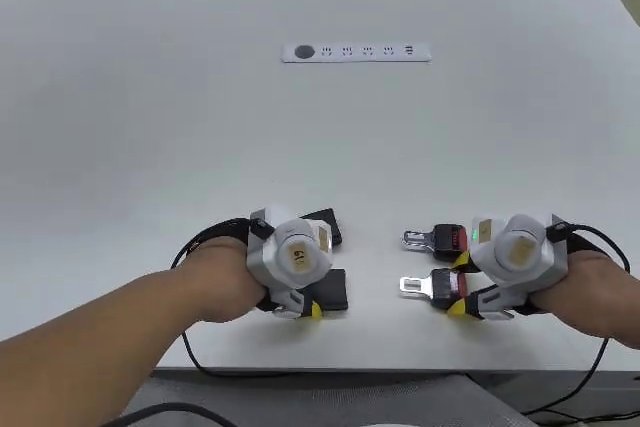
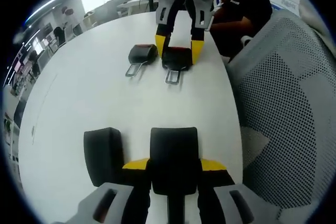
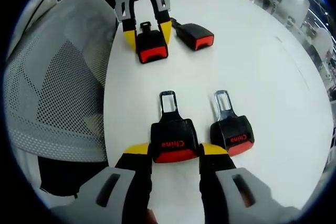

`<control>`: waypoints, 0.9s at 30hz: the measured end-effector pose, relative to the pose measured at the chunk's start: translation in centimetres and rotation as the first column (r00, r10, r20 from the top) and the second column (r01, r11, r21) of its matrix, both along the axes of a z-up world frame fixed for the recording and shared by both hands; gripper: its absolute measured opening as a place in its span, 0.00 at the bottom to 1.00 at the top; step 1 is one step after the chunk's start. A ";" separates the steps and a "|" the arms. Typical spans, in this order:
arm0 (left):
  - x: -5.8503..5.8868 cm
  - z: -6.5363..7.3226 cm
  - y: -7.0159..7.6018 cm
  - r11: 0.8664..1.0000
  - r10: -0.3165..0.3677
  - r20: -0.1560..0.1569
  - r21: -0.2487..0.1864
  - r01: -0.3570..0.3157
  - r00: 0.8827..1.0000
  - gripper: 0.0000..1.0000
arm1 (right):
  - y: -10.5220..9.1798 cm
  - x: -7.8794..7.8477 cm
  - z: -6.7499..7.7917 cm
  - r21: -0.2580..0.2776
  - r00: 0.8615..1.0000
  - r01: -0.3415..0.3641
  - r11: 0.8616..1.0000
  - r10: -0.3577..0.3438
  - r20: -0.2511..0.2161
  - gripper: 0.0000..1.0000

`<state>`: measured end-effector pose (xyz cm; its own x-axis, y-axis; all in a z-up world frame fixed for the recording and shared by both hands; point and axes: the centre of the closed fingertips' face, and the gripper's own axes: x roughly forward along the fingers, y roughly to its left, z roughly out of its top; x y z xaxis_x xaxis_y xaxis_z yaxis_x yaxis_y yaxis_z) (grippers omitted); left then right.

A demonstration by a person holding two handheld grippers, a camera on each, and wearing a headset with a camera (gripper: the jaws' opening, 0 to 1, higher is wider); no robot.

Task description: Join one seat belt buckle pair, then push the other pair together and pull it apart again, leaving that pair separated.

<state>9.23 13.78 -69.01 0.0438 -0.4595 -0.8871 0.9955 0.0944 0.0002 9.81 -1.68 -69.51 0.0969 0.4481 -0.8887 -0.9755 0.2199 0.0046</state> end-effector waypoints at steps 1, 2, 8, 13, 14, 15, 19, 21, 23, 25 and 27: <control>0.1 -0.1 0.0 1.000 -0.004 0.000 0.001 0.004 1.000 0.35 | 0.4 0.0 0.0 0.002 1.000 -0.004 1.000 0.004 0.002 0.34; 0.1 -0.1 0.0 1.000 -0.005 -0.002 0.003 0.005 1.000 0.35 | 0.8 0.0 0.0 0.007 1.000 -0.008 1.000 0.008 0.003 0.34; 0.1 -0.2 0.0 1.000 -0.007 -0.003 0.005 0.007 1.000 0.35 | 3.3 -0.1 -0.1 0.025 1.000 -0.020 0.999 0.020 0.009 0.34; 0.0 -0.3 0.0 1.000 -0.005 -0.003 0.006 0.005 1.000 0.35 | 5.1 -0.4 0.0 0.035 0.999 -0.036 0.999 0.036 0.011 0.34; 0.0 -0.3 0.0 1.000 -0.004 -0.003 0.007 0.004 1.000 0.35 | 5.5 -0.3 0.0 0.035 0.999 -0.039 0.999 0.038 0.013 0.34; 0.0 -0.3 0.0 1.000 -0.004 -0.004 0.007 0.004 1.000 0.35 | 5.7 -0.4 0.0 0.036 0.999 -0.040 0.999 0.040 0.014 0.34; 0.1 -0.3 0.0 1.000 -0.003 -0.003 0.007 0.003 1.000 0.35 | 6.8 -0.3 0.1 0.039 0.999 -0.049 0.998 0.049 0.015 0.34; 0.0 -0.3 0.0 1.000 0.004 -0.004 0.007 -0.004 1.000 0.35 | 7.0 -0.3 0.1 0.030 0.998 -0.053 0.998 0.052 0.020 0.34; 0.1 -0.3 0.0 1.000 0.003 -0.003 0.006 -0.003 1.000 0.35 | 6.8 -0.3 0.1 0.026 0.998 -0.056 0.998 0.055 0.021 0.34; 0.2 -0.4 0.1 1.000 0.003 -0.004 0.008 -0.003 1.000 0.35 | 6.7 -0.2 0.1 0.024 0.998 -0.056 0.998 0.056 0.026 0.34; 0.1 -0.4 0.1 1.000 0.003 -0.005 0.010 -0.003 1.000 0.35 | 6.8 -0.2 0.1 0.023 0.998 -0.059 0.998 0.058 0.033 0.34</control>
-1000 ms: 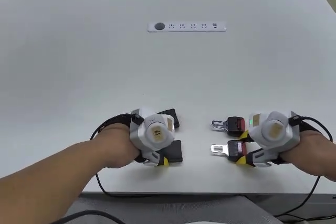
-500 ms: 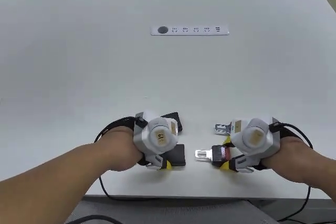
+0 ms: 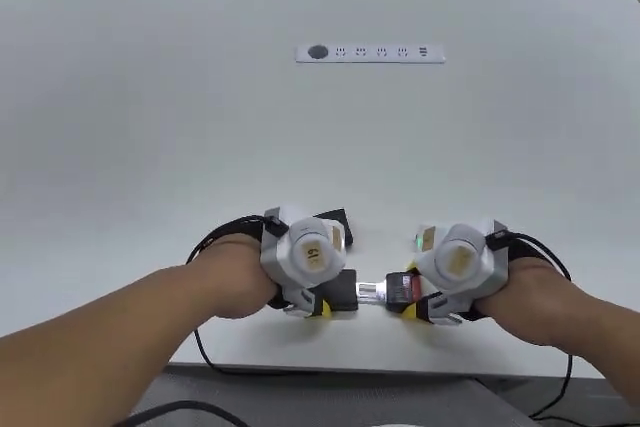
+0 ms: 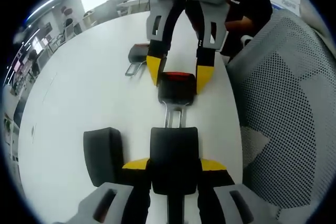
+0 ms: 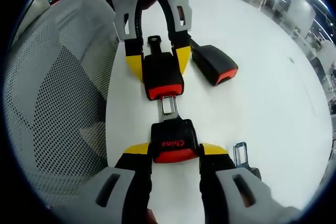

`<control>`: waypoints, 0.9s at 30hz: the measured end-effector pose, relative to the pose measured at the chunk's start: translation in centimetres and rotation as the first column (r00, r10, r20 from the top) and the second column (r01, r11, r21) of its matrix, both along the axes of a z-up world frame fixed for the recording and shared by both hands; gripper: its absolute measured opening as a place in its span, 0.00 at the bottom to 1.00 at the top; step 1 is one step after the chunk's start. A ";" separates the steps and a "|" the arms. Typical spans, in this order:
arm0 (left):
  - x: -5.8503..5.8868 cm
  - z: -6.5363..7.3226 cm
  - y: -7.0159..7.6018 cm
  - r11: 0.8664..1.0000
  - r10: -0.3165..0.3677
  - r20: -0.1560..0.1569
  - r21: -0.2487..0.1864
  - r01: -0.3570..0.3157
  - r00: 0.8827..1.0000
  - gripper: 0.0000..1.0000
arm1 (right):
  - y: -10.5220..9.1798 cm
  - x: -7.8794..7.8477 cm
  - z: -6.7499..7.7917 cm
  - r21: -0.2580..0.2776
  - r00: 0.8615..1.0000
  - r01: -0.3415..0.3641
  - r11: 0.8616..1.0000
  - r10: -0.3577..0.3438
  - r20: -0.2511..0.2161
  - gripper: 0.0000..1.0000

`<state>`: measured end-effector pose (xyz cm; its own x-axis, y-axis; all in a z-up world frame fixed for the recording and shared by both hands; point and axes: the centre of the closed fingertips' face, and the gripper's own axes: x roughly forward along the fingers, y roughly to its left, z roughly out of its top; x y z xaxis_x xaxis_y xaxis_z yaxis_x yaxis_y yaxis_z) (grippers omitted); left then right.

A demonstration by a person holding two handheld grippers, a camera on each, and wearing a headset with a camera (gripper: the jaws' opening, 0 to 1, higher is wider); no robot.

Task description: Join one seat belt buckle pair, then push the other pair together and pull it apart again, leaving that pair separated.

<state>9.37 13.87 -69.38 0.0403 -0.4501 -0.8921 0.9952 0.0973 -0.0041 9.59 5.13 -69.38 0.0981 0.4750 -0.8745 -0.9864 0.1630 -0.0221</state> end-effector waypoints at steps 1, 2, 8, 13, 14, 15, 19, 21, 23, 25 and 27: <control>0.0 0.0 0.0 1.000 0.000 0.000 0.001 0.000 1.000 0.35 | 0.1 0.0 0.0 0.003 1.000 -0.002 1.000 0.002 0.001 0.34; 0.1 -0.1 0.0 1.000 -0.002 0.000 0.003 0.002 1.000 0.35 | 0.2 0.0 0.0 0.006 1.000 -0.004 1.000 0.004 0.003 0.34; 0.1 -0.1 0.0 1.000 -0.011 0.004 0.004 0.011 1.000 0.35 | 0.9 -0.1 -0.1 0.021 1.000 -0.010 1.000 0.010 0.006 0.34; 0.1 -0.1 -0.1 1.000 -0.018 0.002 -0.005 0.018 1.000 0.35 | 1.1 0.2 -0.2 0.056 1.000 0.015 0.998 -0.014 -0.027 0.34; 0.0 -0.1 -0.1 1.000 -0.024 0.002 -0.007 0.024 1.000 0.35 | 1.1 0.0 -0.1 0.055 1.000 0.004 0.998 -0.003 -0.021 0.34; 0.0 -0.1 -0.2 0.999 -0.034 0.003 -0.010 0.034 0.999 0.35 | 1.1 -0.1 -0.1 0.056 1.000 0.004 0.998 -0.002 -0.022 0.34; 0.0 0.0 -0.3 0.997 -0.067 -0.001 -0.023 0.067 0.998 0.35 | 1.3 -0.1 0.0 0.046 1.000 -0.009 0.999 0.010 -0.028 0.33; -0.1 0.0 -0.4 0.997 -0.079 -0.004 -0.019 0.079 0.997 0.34 | 1.5 -0.1 -0.1 0.026 0.999 -0.024 0.999 0.024 -0.028 0.33; -0.1 0.0 -0.4 0.996 -0.084 -0.006 -0.015 0.084 0.996 0.34 | 1.7 -0.2 -0.1 0.017 0.999 -0.030 0.999 0.030 -0.029 0.33; 0.0 0.0 -0.3 0.997 -0.080 -0.007 -0.012 0.080 0.997 0.34 | 1.9 -0.1 -0.1 0.008 0.999 -0.033 0.999 0.033 -0.026 0.32; 0.0 0.0 -0.3 0.997 -0.073 -0.005 -0.015 0.072 0.997 0.34 | 2.3 -0.3 -0.1 0.011 0.999 -0.026 1.000 0.026 -0.025 0.32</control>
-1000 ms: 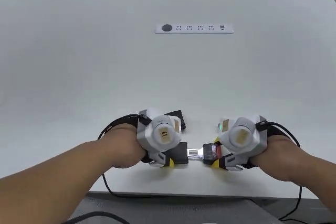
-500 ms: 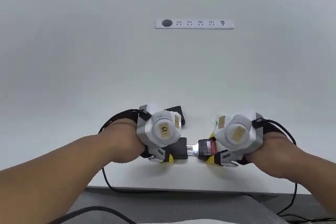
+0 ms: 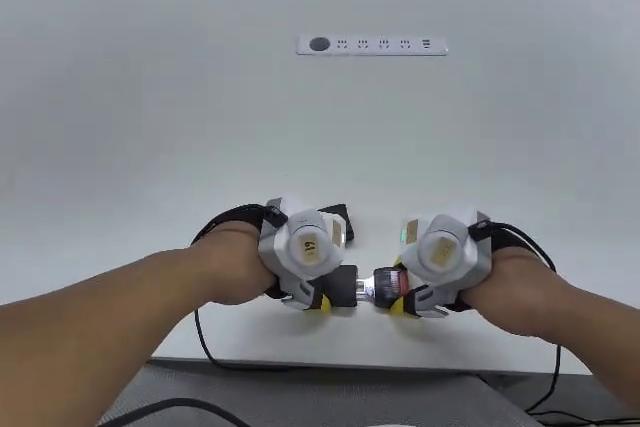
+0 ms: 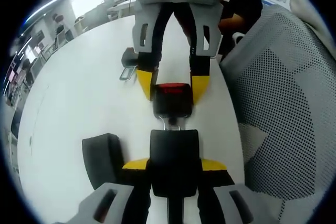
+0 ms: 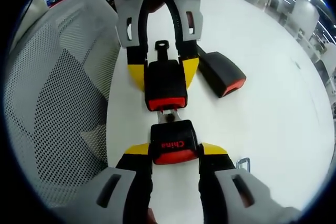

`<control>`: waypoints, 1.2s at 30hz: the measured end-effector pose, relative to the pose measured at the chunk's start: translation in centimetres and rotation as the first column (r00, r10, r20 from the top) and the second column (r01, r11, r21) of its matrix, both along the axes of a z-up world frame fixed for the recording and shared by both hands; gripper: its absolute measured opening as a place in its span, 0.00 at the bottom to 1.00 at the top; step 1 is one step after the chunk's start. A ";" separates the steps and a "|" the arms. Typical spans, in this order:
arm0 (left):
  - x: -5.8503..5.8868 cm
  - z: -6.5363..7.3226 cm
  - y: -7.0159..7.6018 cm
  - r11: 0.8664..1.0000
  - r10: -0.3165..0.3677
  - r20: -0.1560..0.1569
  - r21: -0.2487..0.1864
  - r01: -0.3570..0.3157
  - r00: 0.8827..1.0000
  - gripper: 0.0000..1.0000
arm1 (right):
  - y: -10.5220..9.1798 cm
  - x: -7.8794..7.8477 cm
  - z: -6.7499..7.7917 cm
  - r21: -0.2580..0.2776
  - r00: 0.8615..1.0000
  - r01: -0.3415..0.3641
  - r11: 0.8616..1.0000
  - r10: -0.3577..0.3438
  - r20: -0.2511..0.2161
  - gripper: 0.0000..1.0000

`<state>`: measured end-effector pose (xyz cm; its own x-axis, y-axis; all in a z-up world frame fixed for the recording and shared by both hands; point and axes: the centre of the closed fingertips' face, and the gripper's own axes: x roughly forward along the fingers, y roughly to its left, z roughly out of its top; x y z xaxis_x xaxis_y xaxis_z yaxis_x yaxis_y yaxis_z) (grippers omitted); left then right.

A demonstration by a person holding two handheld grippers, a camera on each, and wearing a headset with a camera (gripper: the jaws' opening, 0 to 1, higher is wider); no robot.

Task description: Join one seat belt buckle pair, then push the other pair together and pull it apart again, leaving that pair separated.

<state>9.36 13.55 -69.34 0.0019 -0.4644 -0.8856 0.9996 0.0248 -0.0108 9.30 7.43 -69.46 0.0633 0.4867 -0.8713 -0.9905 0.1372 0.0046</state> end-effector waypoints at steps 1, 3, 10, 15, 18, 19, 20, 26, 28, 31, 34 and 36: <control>0.0 0.0 0.0 1.000 0.006 -0.001 -0.003 -0.006 1.000 0.34 | 0.2 0.0 0.0 -0.001 1.000 0.001 1.000 -0.001 0.002 0.32; 0.0 0.0 0.0 1.000 0.006 0.000 -0.006 -0.006 1.000 0.34 | 0.4 0.1 0.0 0.003 1.000 0.004 1.000 -0.004 0.005 0.32; 0.0 -0.1 0.2 1.000 -0.015 0.014 -0.002 0.015 1.000 0.34 | 0.6 0.0 0.1 -0.029 1.000 -0.011 1.000 0.011 0.010 0.32; -0.4 0.1 0.1 1.000 -0.007 0.010 -0.015 0.007 1.000 0.33 | 0.8 -0.2 0.0 -0.016 1.000 0.010 1.000 -0.010 0.003 0.32; -0.3 0.0 0.2 1.000 0.007 0.006 -0.012 -0.007 1.000 0.34 | 0.9 -0.3 0.2 -0.017 1.000 0.013 1.000 -0.013 0.005 0.32; -0.3 0.0 0.2 1.000 0.024 0.004 -0.012 -0.024 1.000 0.34 | 0.8 -0.3 0.2 -0.017 1.000 0.008 1.000 -0.008 0.009 0.32; -0.4 0.0 0.2 1.000 0.022 0.008 -0.011 -0.022 1.000 0.34 | 0.7 -0.4 0.3 -0.016 1.000 0.005 1.000 -0.005 0.010 0.32; -0.4 0.0 0.3 1.000 0.026 -0.001 -0.007 -0.026 1.000 0.33 | 0.6 -0.1 0.4 -0.009 1.000 -0.018 1.000 0.018 0.017 0.31; -0.3 0.1 0.3 1.000 0.025 0.001 -0.004 -0.025 1.000 0.33 | 0.6 0.1 0.4 -0.010 1.000 -0.022 1.000 0.022 0.020 0.31; -0.4 0.2 0.3 1.000 0.030 0.003 0.001 -0.030 1.000 0.33 | 0.7 0.3 0.1 -0.012 0.999 -0.025 1.000 0.025 0.022 0.31; -0.3 0.2 0.3 1.000 0.027 0.001 0.008 -0.027 1.000 0.33 | 0.7 0.4 0.1 -0.016 0.999 -0.025 1.000 0.026 0.026 0.31; -0.3 0.2 0.4 0.999 0.028 -0.001 0.016 -0.028 1.000 0.33 | 0.7 0.3 0.1 -0.019 0.999 -0.025 1.000 0.025 0.029 0.31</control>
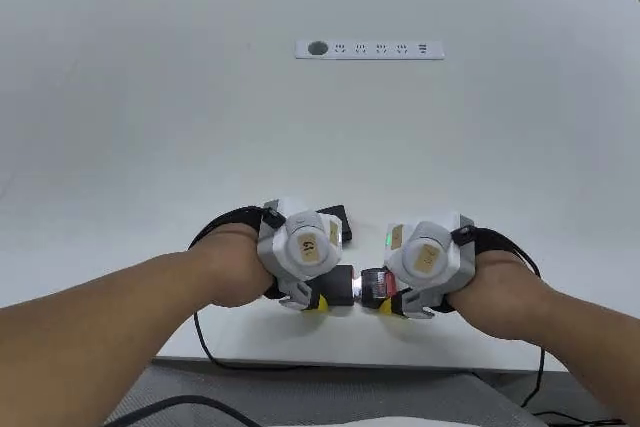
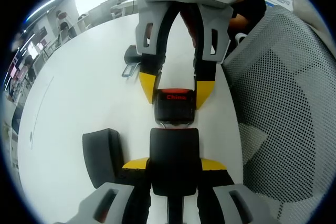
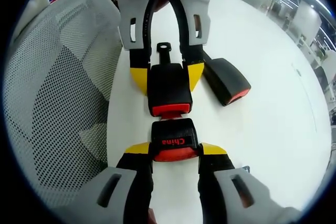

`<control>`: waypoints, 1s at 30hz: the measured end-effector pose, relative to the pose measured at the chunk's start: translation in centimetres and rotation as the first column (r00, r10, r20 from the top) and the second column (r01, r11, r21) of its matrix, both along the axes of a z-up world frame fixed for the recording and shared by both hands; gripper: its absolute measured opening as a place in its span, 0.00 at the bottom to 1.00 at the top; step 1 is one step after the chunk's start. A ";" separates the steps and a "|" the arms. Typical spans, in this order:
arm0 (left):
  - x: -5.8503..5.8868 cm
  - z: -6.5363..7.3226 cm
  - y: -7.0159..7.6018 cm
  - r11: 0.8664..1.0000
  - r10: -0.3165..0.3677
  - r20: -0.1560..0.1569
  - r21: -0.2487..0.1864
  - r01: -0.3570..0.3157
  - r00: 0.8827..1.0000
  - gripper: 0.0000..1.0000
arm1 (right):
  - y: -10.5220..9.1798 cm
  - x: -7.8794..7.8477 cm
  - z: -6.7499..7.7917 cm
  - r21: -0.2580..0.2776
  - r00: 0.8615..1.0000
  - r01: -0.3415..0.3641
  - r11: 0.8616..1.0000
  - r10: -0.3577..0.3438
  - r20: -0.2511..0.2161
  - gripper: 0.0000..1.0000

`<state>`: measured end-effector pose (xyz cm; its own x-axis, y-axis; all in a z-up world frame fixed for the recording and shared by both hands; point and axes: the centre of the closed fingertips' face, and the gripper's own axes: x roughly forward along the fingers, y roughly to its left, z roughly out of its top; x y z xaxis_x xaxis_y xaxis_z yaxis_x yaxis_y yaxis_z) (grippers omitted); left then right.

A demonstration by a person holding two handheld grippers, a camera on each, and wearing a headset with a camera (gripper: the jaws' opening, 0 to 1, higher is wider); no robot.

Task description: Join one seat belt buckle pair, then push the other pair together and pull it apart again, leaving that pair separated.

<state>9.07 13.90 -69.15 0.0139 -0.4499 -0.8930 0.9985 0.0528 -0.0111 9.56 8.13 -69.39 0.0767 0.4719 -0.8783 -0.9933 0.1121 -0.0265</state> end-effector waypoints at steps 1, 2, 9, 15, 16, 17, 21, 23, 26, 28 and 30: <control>0.0 0.0 0.0 1.000 0.003 -0.001 0.008 -0.003 1.000 0.34 | 0.0 0.0 0.0 -0.002 1.000 0.002 1.000 -0.002 0.003 0.31; 0.1 -0.1 0.0 1.000 0.007 -0.002 0.014 -0.007 1.000 0.34 | 0.0 0.0 0.0 -0.003 1.000 0.006 1.000 -0.006 0.000 0.32; 0.2 0.1 0.2 0.999 0.029 -0.002 0.031 -0.029 1.000 0.35 | 0.1 0.2 -0.1 -0.018 1.000 0.017 1.000 -0.017 -0.011 0.34; 1.4 1.4 0.0 0.996 0.083 0.038 -0.033 -0.082 0.996 0.39 | 0.1 0.1 0.6 0.007 0.999 0.042 0.999 -0.042 0.001 0.40; 1.6 2.3 -0.1 0.993 0.106 0.031 -0.064 -0.104 0.994 0.39 | 0.2 0.2 1.3 0.043 0.999 0.053 0.998 -0.052 -0.005 0.41; 1.7 2.8 0.1 0.991 0.112 0.031 -0.070 -0.110 0.993 0.40 | 0.1 0.0 1.8 0.063 0.998 0.062 0.996 -0.061 -0.020 0.41; 2.7 4.6 0.6 0.987 0.130 0.014 -0.095 -0.128 0.991 0.41 | -0.8 0.7 3.8 0.109 0.997 0.073 0.991 -0.070 -0.035 0.39; 3.2 5.8 0.8 0.985 0.137 0.017 -0.105 -0.134 0.990 0.41 | -1.3 1.4 4.6 0.131 0.996 0.082 0.988 -0.078 -0.035 0.37; 5.3 5.8 1.4 0.983 0.160 0.049 -0.103 -0.154 0.986 0.41 | -2.4 2.9 5.4 0.127 0.996 0.091 0.988 -0.092 0.004 0.37; 6.3 5.3 1.7 0.981 0.179 0.061 -0.092 -0.173 0.982 0.41 | -3.4 3.9 5.2 0.109 0.995 0.096 0.989 -0.099 0.022 0.36; 7.2 4.4 2.3 0.982 0.179 0.069 -0.065 -0.175 0.981 0.41 | -4.3 4.7 4.7 0.094 0.994 0.102 0.990 -0.105 0.031 0.36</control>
<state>16.22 16.18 -64.77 0.1627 -0.4858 -0.8588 0.9717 0.2300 0.0539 14.28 3.83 -64.68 0.1598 0.5382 -0.8275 -0.9749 0.2176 -0.0468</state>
